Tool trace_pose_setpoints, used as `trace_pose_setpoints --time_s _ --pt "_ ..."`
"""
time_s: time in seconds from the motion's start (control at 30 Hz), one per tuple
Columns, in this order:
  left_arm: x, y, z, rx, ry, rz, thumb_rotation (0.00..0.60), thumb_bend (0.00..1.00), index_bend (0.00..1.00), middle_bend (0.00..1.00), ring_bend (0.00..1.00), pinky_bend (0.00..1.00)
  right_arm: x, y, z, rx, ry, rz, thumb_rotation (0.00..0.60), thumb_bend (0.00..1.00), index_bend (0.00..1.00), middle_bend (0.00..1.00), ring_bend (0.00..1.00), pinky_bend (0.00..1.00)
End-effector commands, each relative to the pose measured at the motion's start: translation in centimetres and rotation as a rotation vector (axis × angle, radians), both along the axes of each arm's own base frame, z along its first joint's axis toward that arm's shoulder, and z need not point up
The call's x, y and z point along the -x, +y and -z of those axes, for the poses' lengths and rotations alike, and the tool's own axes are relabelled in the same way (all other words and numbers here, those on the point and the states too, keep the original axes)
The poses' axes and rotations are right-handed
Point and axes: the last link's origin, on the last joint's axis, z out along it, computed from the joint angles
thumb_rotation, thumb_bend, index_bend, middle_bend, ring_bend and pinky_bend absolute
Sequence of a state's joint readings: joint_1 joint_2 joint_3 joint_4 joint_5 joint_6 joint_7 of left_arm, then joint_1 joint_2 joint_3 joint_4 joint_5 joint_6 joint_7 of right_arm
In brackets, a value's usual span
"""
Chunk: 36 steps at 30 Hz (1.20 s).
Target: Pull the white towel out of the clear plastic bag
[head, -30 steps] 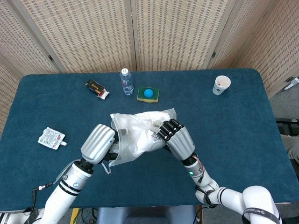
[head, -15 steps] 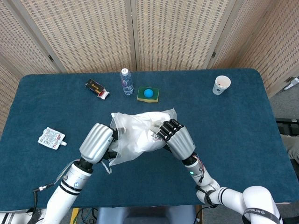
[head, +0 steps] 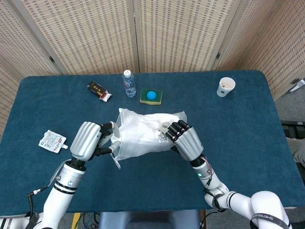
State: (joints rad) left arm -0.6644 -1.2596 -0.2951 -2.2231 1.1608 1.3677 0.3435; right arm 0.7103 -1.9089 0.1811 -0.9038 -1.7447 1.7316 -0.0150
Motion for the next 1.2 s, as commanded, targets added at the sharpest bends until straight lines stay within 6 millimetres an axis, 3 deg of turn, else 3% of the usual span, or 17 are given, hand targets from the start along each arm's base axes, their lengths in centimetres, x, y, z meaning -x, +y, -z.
trace_pose_setpoints --time_s 0.03,0.23,0.43,0.5,0.6,0.7,0.8,1.07,1.2 --pt "1.0 0.2 -0.1 -0.007 0.003 -0.028 0.600 0.73 0.82 1.00 1.00 1.00 0.4 -0.1 0.0 -0.005 0.009 0.011 0.600 0.50 0.67 0.67 0.61 0.63" --pt "2.5 0.2 -0.1 -0.004 0.005 -0.068 0.600 0.74 0.83 1.00 1.00 1.00 1.2 -0.3 0.3 -0.027 0.035 0.040 0.600 0.42 0.66 0.63 0.57 0.63" --pt "3.0 -0.1 0.3 0.011 0.006 -0.072 0.600 0.74 0.83 1.00 1.00 1.00 1.9 -0.6 0.7 -0.059 0.075 0.082 0.600 0.32 0.57 0.54 0.49 0.57" --pt "2.8 -0.2 0.6 0.019 0.012 -0.061 0.600 0.74 0.83 1.00 1.00 1.00 2.2 -0.7 1.1 -0.086 0.097 0.110 0.600 0.25 0.50 0.48 0.43 0.53" --pt "2.5 -0.3 1.0 0.027 0.017 -0.051 0.600 0.74 0.83 1.00 1.00 1.00 2.5 -0.9 1.4 -0.123 0.144 0.154 0.600 0.04 0.26 0.31 0.26 0.38" --pt "2.0 -0.3 1.6 0.045 0.023 -0.038 0.600 0.74 0.83 1.00 1.00 1.00 2.8 -1.0 1.5 -0.162 0.190 0.202 0.600 0.00 0.05 0.15 0.13 0.28" --pt "1.4 -0.4 2.3 0.056 0.040 -0.016 0.600 0.74 0.83 1.00 1.00 1.00 3.0 -1.0 1.4 -0.185 0.211 0.238 0.600 0.00 0.00 0.08 0.10 0.26" --pt "0.7 -0.5 3.7 0.083 0.081 -0.004 0.600 0.74 0.83 1.00 1.00 1.00 3.5 -0.9 0.6 -0.187 0.229 0.281 0.600 0.00 0.00 0.04 0.07 0.23" --pt "1.4 -0.8 4.4 0.103 0.116 -0.024 0.600 0.74 0.83 1.00 1.00 1.00 3.8 -0.8 0.3 -0.181 0.236 0.293 0.600 0.00 0.00 0.14 0.08 0.23"
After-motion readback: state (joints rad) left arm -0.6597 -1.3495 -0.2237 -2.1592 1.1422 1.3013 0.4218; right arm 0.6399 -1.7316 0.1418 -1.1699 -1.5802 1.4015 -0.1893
